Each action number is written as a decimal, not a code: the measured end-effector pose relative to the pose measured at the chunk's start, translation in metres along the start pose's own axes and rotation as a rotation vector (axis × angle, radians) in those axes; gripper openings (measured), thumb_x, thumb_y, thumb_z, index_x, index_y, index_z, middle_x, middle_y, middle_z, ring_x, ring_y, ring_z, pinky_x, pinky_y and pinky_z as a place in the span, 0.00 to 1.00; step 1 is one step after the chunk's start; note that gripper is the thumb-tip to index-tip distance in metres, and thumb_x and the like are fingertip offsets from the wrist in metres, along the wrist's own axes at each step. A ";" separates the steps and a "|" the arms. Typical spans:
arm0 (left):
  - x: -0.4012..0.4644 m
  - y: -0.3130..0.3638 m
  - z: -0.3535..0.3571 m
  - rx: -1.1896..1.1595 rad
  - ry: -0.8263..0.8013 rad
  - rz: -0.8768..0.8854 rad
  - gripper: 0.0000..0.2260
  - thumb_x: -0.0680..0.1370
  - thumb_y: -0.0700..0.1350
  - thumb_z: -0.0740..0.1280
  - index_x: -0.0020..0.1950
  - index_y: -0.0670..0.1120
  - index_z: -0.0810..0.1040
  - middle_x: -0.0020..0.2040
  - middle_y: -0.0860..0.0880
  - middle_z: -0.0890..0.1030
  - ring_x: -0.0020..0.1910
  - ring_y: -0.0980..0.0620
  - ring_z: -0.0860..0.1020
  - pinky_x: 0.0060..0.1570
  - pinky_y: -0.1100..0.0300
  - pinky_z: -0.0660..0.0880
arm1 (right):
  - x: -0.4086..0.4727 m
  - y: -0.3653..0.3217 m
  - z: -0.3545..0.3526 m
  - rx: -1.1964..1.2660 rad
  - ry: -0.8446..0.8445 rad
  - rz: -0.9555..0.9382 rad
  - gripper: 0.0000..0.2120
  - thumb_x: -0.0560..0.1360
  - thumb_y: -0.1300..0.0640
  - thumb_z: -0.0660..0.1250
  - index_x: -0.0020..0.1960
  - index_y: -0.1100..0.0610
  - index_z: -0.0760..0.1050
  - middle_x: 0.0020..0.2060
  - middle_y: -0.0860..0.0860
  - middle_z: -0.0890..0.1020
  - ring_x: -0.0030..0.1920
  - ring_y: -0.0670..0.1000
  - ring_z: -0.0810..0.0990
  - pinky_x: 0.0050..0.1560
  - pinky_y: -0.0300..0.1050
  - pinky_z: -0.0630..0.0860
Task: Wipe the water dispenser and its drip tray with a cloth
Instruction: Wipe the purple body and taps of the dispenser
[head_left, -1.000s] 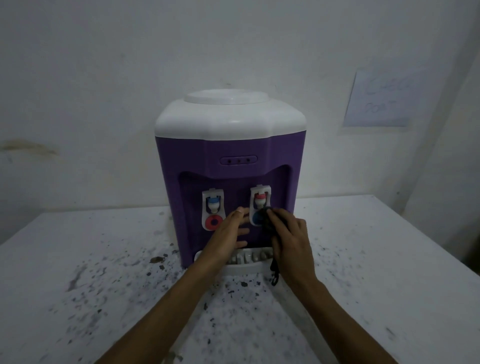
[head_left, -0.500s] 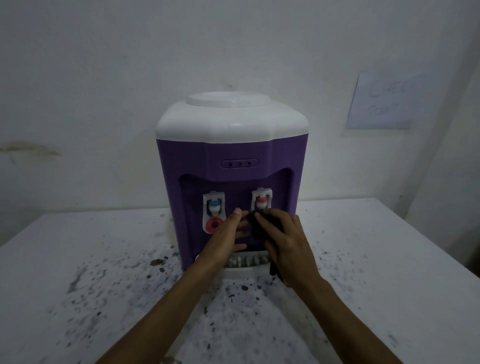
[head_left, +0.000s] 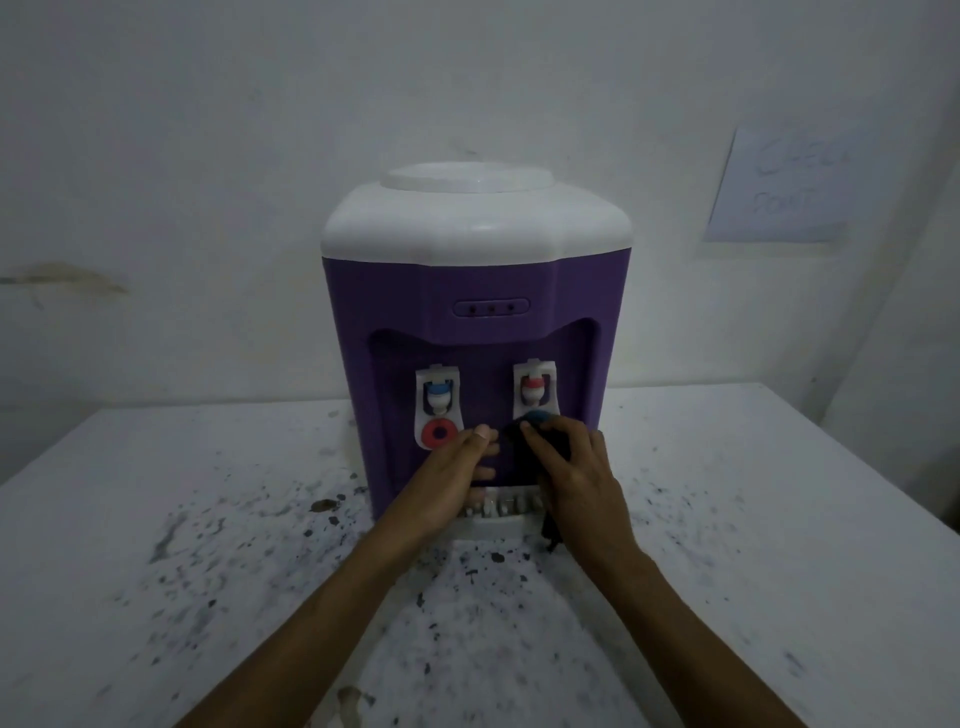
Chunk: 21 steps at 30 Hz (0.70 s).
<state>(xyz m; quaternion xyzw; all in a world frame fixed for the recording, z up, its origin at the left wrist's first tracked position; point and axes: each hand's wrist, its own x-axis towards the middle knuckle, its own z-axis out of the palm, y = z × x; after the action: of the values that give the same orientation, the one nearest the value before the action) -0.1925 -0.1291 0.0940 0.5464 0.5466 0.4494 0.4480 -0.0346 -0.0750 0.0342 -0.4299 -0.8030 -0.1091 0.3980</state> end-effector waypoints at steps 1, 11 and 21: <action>-0.002 -0.003 -0.002 0.015 0.003 0.007 0.15 0.82 0.54 0.52 0.63 0.53 0.73 0.61 0.54 0.77 0.56 0.56 0.77 0.58 0.57 0.75 | -0.002 0.002 -0.003 0.021 -0.008 0.029 0.28 0.68 0.66 0.73 0.67 0.56 0.72 0.60 0.55 0.73 0.56 0.56 0.73 0.47 0.46 0.80; -0.011 0.000 -0.005 0.085 0.086 0.238 0.09 0.80 0.47 0.59 0.57 0.57 0.77 0.53 0.59 0.79 0.53 0.64 0.77 0.51 0.68 0.75 | 0.031 -0.030 -0.041 0.358 0.117 0.165 0.21 0.69 0.68 0.69 0.60 0.55 0.73 0.55 0.48 0.73 0.51 0.41 0.72 0.51 0.24 0.69; -0.020 -0.004 -0.037 0.051 0.319 0.373 0.10 0.80 0.45 0.61 0.58 0.55 0.77 0.56 0.60 0.80 0.57 0.60 0.77 0.57 0.58 0.75 | 0.067 -0.065 0.004 0.166 0.472 0.104 0.07 0.73 0.59 0.65 0.50 0.57 0.77 0.49 0.53 0.76 0.46 0.52 0.75 0.39 0.46 0.78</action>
<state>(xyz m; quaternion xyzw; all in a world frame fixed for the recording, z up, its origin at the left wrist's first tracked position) -0.2293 -0.1492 0.0973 0.5710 0.5113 0.5910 0.2515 -0.1080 -0.0722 0.0913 -0.3992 -0.6707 -0.1197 0.6135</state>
